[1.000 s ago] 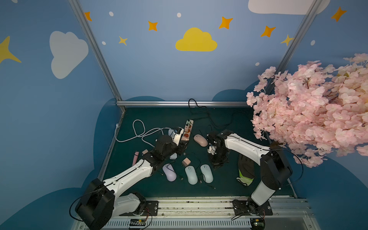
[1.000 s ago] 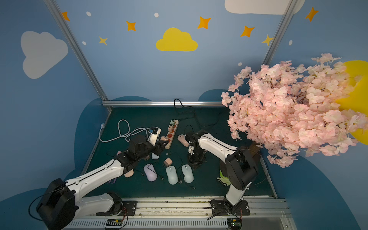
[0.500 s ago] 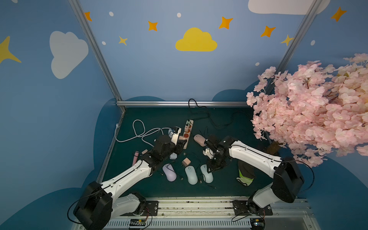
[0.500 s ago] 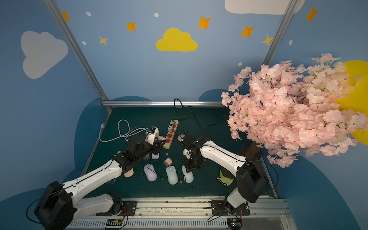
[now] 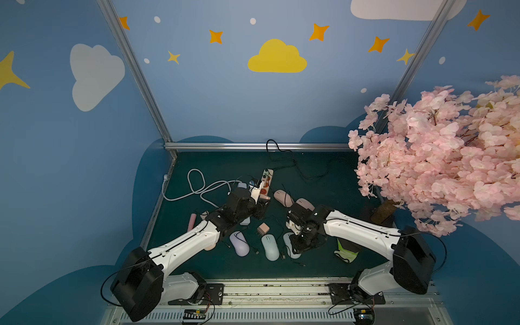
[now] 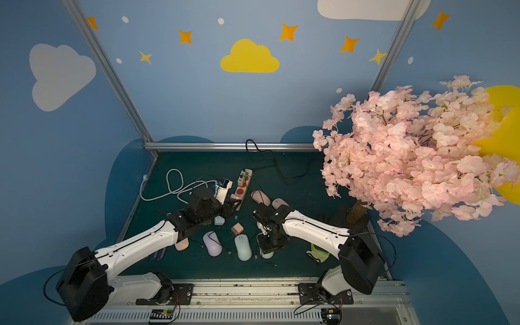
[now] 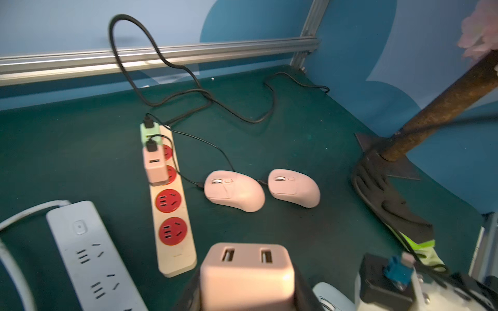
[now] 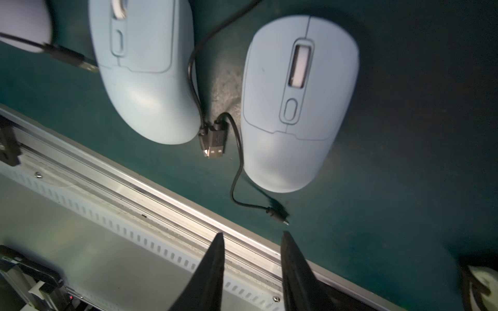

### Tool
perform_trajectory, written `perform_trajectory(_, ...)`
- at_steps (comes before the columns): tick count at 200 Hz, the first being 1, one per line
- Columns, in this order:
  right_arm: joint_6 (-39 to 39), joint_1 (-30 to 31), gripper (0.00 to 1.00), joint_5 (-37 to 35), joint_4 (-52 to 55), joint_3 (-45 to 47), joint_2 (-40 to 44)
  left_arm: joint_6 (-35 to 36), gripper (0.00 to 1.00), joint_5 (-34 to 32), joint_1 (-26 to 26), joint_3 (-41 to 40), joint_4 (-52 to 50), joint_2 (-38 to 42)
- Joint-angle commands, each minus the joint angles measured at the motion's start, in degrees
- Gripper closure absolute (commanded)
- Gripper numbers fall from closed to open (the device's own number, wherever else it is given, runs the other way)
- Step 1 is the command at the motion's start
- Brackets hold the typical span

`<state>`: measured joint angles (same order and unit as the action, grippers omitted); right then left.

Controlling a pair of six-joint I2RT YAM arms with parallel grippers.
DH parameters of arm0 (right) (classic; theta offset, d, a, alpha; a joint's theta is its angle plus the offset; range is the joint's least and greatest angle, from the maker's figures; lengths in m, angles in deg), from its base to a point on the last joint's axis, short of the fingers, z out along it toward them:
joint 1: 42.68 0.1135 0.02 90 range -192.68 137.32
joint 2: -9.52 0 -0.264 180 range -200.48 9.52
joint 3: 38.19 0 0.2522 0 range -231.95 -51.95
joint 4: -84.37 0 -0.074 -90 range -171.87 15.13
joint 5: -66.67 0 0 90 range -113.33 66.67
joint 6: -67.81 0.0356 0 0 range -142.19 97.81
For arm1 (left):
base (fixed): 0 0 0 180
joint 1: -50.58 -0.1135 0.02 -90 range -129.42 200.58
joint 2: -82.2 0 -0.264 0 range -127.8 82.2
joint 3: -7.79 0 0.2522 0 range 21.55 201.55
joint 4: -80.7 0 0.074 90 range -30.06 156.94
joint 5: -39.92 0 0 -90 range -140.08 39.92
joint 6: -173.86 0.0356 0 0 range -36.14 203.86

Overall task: Unplug the wireless mouse
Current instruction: Place the plug at the center of the board.

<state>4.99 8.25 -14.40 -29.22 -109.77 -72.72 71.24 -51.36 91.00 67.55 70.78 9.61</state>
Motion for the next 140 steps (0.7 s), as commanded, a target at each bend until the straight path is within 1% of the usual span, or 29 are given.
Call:
perform_trajectory(1,2.2,-4.7,0.64,-3.5,-2.0,-1.2,5.0,-2.3,0.96,-0.5,4.1,2.6,-6.6,-1.9)
perform_trajectory(14,2.5,-8.7,0.64,-2.1,-3.2,-0.9,7.0,-3.5,0.96,-1.1,6.8,3.8,-8.5,-3.8)
perform_trajectory(29,3.9,-13.1,0.64,-2.1,-3.6,-0.3,8.9,-5.2,0.96,-1.5,9.4,4.4,-9.0,-6.0)
perform_trajectory(57,4.1,-20.3,0.64,0.1,-4.3,1.2,11.4,-7.7,0.96,-1.2,12.7,6.2,-9.2,-10.7)
perform_trajectory(84,4.2,-25.4,0.64,2.9,-5.4,2.9,14.7,-9.6,0.96,1.8,13.3,10.7,-10.7,-18.1)
perform_trajectory(105,5.7,-27.8,0.64,2.9,-5.4,4.3,17.3,-9.9,0.96,3.9,13.2,14.9,-12.2,-23.5)
perform_trajectory(119,7.0,-28.9,0.64,2.0,-5.8,5.5,19.3,-10.0,0.93,3.5,12.8,18.4,-14.8,-26.9)
perform_trajectory(140,7.0,-29.6,0.64,0.5,-7.4,8.1,22.5,-9.6,0.90,3.1,11.5,22.9,-18.0,-31.3)
